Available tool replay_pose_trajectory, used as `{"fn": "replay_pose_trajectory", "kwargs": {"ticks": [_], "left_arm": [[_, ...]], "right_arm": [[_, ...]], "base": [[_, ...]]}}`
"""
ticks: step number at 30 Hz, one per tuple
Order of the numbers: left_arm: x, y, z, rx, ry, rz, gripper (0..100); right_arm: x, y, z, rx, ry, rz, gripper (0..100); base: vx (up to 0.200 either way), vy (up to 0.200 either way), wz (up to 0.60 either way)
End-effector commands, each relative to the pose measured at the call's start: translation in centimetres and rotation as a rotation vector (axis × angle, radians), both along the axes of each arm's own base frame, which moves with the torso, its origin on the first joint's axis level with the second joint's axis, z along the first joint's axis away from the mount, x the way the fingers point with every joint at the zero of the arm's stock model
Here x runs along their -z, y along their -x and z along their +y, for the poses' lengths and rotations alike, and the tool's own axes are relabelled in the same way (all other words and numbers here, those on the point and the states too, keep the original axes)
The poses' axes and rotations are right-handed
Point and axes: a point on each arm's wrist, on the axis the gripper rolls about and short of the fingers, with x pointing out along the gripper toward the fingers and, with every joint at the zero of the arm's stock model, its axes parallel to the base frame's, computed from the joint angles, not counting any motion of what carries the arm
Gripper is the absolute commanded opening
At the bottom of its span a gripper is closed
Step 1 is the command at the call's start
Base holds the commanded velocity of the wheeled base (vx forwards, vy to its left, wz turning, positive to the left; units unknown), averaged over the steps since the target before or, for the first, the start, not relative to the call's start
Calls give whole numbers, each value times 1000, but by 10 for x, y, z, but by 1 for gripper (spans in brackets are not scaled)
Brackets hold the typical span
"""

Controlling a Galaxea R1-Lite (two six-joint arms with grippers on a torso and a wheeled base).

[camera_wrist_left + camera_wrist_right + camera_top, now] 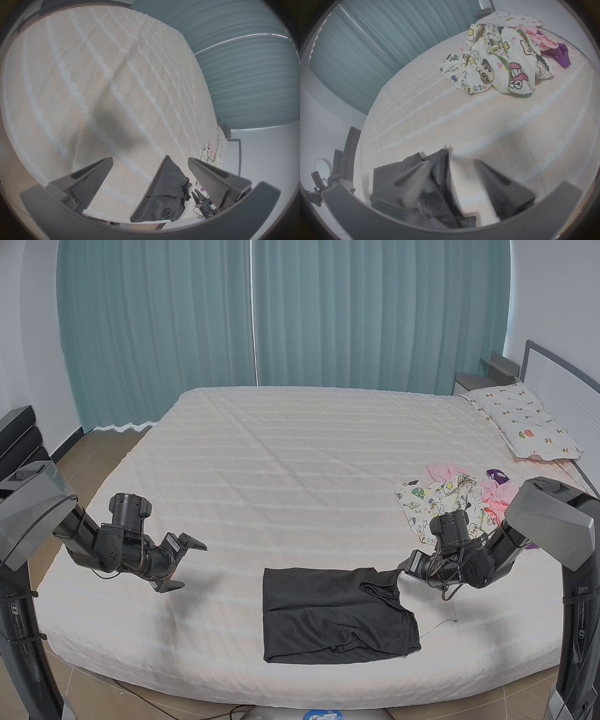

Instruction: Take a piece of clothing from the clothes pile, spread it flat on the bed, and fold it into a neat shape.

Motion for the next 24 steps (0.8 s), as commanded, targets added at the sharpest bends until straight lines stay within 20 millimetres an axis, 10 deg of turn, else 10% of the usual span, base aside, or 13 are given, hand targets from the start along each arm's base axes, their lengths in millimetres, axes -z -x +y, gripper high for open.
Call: {"fn": "replay_pose_trajectory", "kwargs": {"ticks": [1, 12, 13, 24], "left_arm": [[0, 0, 0, 1, 0, -1, 100], [0, 0, 0, 1, 0, -1, 100], [0, 0, 0, -1, 0, -1, 100], [0, -1, 0, -3, 2, -1, 100]], "right_arm": [[-17, 16, 24, -71, -31, -16, 100], [8, 28, 70, -185, 19, 22, 100], [12, 27, 68, -178, 44, 19, 0], [7, 21, 48, -132, 120, -8, 0]], "base": [[0, 0, 0], [0, 0, 0], [0, 0, 0], [0, 0, 0]]}}
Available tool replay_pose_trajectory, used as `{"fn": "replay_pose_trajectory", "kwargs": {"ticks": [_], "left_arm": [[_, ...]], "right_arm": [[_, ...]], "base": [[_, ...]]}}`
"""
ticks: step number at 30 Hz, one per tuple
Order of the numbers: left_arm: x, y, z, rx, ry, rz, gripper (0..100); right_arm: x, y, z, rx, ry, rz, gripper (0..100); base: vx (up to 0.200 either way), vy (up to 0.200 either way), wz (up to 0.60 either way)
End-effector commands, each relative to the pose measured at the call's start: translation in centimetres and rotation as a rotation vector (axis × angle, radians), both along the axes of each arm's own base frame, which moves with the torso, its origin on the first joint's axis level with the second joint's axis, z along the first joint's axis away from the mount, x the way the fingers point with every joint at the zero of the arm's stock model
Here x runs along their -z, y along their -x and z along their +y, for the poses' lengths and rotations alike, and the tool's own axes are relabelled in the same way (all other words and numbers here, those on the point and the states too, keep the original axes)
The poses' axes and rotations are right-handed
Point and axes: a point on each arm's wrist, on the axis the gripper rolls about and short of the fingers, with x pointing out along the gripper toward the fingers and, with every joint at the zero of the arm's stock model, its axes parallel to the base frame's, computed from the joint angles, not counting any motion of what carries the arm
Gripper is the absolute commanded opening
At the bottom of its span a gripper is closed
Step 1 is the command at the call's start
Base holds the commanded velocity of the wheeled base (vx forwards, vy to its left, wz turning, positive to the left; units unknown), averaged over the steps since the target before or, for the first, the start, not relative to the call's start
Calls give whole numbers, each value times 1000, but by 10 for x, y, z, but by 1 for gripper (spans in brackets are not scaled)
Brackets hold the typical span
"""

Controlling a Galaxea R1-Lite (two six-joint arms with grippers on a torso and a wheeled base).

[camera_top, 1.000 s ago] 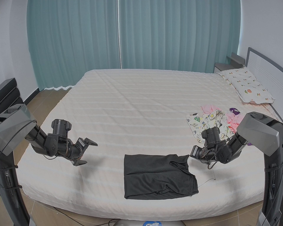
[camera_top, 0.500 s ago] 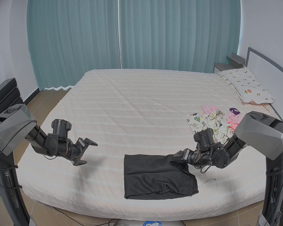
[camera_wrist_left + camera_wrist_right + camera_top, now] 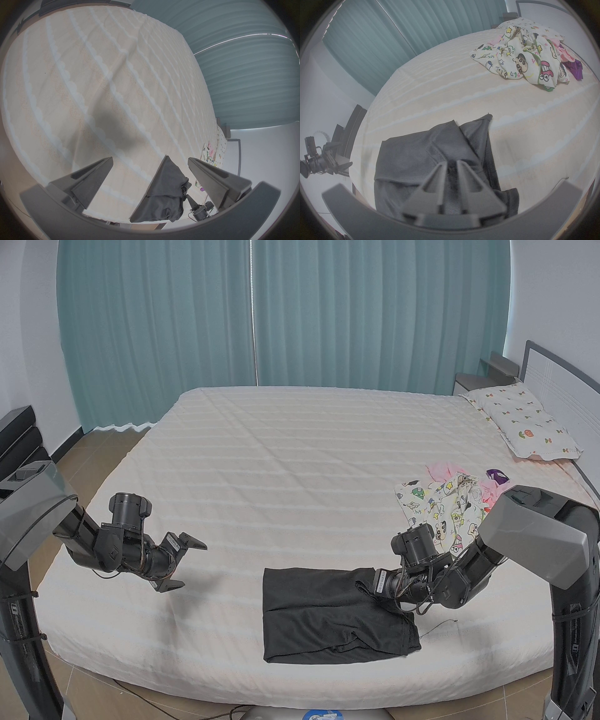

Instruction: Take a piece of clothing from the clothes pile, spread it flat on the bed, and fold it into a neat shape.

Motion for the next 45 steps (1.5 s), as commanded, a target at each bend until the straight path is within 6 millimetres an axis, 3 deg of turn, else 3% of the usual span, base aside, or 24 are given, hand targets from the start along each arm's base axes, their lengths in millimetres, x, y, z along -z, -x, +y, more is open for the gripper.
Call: {"fn": "replay_pose_trajectory", "kwargs": {"ticks": [1, 11, 21, 22, 27, 30, 32, 34, 35, 40, 45], "left_arm": [[0, 0, 0, 1, 0, 1, 100], [0, 0, 0, 1, 0, 1, 100], [0, 0, 0, 2, -1, 0, 100], [0, 0, 0, 2, -1, 0, 100], [0, 0, 0, 2, -1, 0, 100], [0, 0, 0, 2, -1, 0, 100], [0, 0, 0, 0, -1, 0, 100], [0, 0, 0, 2, -1, 0, 100], [0, 0, 0, 2, -1, 0, 100], [0, 0, 0, 2, -1, 0, 100], [0, 0, 0, 0, -1, 0, 100]], "right_arm": [[1, -2, -12, 24, 14, 6, 0], [-8, -16, -37, 108, -16, -21, 0], [17, -24, -65, 205, -27, 43, 0], [17, -24, -65, 205, -27, 43, 100], [8, -27, -64, 229, -61, 24, 100], [-14, -25, -57, 216, -91, -21, 100], [-24, -19, -38, 168, -100, -45, 100], [-26, -17, -31, 153, -102, -49, 100], [-27, -10, -12, 105, -92, -52, 100], [-11, -4, 17, 44, -11, -43, 100], [8, -11, 12, 44, 148, -45, 100]], "base": [[0, 0, 0], [0, 0, 0], [0, 0, 0], [0, 0, 0], [0, 0, 0], [0, 0, 0], [0, 0, 0], [0, 0, 0], [0, 0, 0], [0, 0, 0], [0, 0, 0]]}}
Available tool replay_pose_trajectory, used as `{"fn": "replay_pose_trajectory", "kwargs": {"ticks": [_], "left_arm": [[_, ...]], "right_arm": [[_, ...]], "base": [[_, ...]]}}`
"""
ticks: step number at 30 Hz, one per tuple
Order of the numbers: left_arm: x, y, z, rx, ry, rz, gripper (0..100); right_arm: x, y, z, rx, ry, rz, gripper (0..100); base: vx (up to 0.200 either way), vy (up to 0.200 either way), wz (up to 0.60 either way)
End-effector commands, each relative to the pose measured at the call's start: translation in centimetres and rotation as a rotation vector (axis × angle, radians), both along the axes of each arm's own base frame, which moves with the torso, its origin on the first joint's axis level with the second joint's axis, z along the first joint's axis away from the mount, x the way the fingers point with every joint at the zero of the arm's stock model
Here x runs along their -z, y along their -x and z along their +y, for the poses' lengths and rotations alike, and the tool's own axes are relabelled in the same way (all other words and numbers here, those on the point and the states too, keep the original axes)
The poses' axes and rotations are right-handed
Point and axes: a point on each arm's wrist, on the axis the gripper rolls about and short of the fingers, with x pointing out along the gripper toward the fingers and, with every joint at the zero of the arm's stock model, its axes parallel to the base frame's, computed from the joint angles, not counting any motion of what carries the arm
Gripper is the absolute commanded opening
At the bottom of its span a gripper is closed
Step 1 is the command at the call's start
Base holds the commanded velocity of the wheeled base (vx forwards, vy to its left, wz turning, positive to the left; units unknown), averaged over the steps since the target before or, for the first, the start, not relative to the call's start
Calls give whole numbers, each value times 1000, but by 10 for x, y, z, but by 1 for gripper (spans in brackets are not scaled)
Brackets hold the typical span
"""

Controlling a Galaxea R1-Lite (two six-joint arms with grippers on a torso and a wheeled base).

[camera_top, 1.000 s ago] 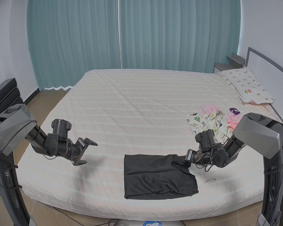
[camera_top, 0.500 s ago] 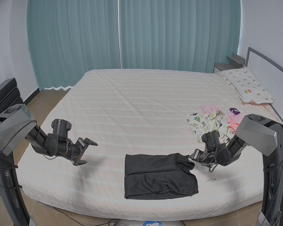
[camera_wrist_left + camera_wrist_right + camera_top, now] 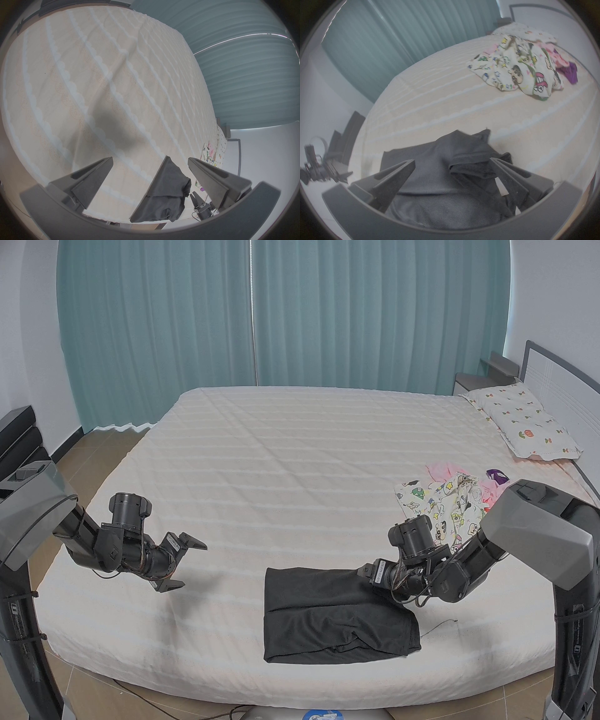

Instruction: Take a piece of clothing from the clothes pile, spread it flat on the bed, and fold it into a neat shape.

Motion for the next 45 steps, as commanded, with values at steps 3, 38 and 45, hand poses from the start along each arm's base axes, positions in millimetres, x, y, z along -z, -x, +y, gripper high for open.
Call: {"fn": "replay_pose_trajectory", "kwargs": {"ticks": [3, 38, 45], "left_arm": [[1, 0, 0, 1, -1, 0, 100], [2, 0, 0, 1, -1, 4, 100], [2, 0, 0, 1, -1, 4, 100]], "right_arm": [[22, -5, 2, 0, 94, 26, 100], [11, -33, -86, 271, -92, 86, 100], [2, -34, -77, 234, -201, 39, 100]], "base": [[0, 0, 0], [0, 0, 0], [0, 0, 0]]}}
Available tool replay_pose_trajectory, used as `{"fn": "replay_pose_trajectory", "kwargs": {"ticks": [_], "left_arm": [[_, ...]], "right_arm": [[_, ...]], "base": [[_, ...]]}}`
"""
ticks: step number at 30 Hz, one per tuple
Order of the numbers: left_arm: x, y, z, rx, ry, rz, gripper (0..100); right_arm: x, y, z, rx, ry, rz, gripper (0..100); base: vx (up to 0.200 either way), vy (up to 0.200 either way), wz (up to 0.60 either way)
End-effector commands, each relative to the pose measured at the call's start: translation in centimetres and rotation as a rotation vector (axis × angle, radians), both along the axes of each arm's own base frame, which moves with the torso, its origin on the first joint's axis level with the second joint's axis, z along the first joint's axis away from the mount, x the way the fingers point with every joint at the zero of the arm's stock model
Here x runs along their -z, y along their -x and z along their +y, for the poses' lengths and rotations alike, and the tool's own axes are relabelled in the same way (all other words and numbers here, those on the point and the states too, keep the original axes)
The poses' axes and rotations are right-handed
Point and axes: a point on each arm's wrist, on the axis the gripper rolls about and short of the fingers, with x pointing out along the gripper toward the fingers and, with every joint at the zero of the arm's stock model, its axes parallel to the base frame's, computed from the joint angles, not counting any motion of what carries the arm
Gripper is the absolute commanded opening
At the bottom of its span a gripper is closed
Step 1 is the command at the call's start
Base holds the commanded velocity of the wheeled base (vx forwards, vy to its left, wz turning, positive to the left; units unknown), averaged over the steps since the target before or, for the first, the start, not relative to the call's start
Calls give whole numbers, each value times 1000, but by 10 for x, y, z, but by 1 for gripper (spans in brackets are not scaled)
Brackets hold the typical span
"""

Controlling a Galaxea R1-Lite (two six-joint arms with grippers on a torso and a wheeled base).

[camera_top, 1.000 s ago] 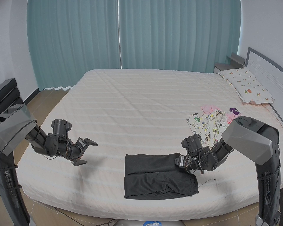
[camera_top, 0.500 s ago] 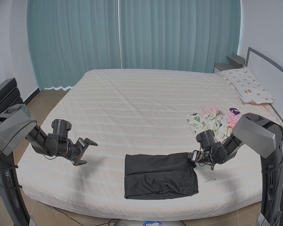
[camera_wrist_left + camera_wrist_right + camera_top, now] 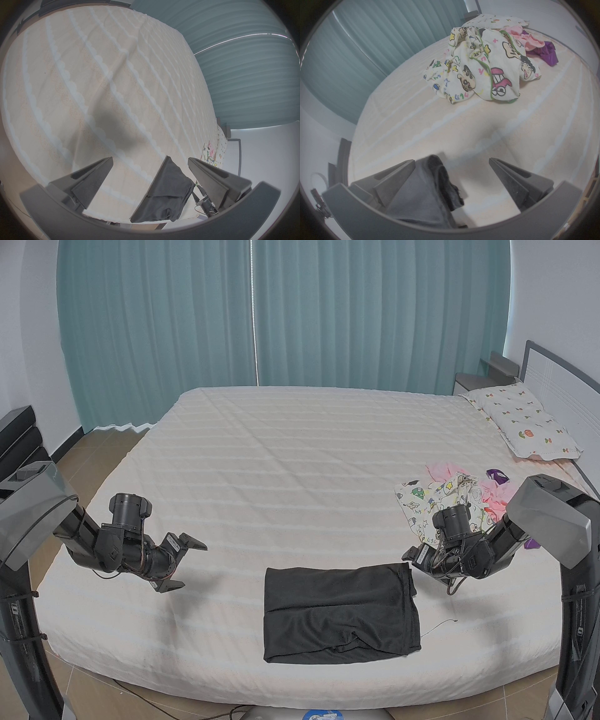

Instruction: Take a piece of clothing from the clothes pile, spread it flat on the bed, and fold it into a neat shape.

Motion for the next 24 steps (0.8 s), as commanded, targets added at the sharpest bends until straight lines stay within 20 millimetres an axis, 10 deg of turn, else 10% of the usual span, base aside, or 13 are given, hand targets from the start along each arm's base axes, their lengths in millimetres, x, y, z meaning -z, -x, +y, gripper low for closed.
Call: {"fn": "replay_pose_trajectory", "kwargs": {"ticks": [1, 9, 10, 24], "left_arm": [[1, 0, 0, 0, 0, 2, 100], [1, 0, 0, 0, 0, 2, 100], [1, 0, 0, 0, 0, 2, 100], [1, 0, 0, 0, 0, 4, 100]], "right_arm": [[-2, 1, 4, -12, -6, -10, 100], [20, -4, 24, -65, -2, 14, 100], [20, -5, 22, -60, -3, 11, 0], [14, -15, 1, 11, -12, -25, 0]], "base": [[0, 0, 0], [0, 0, 0], [0, 0, 0], [0, 0, 0]]}}
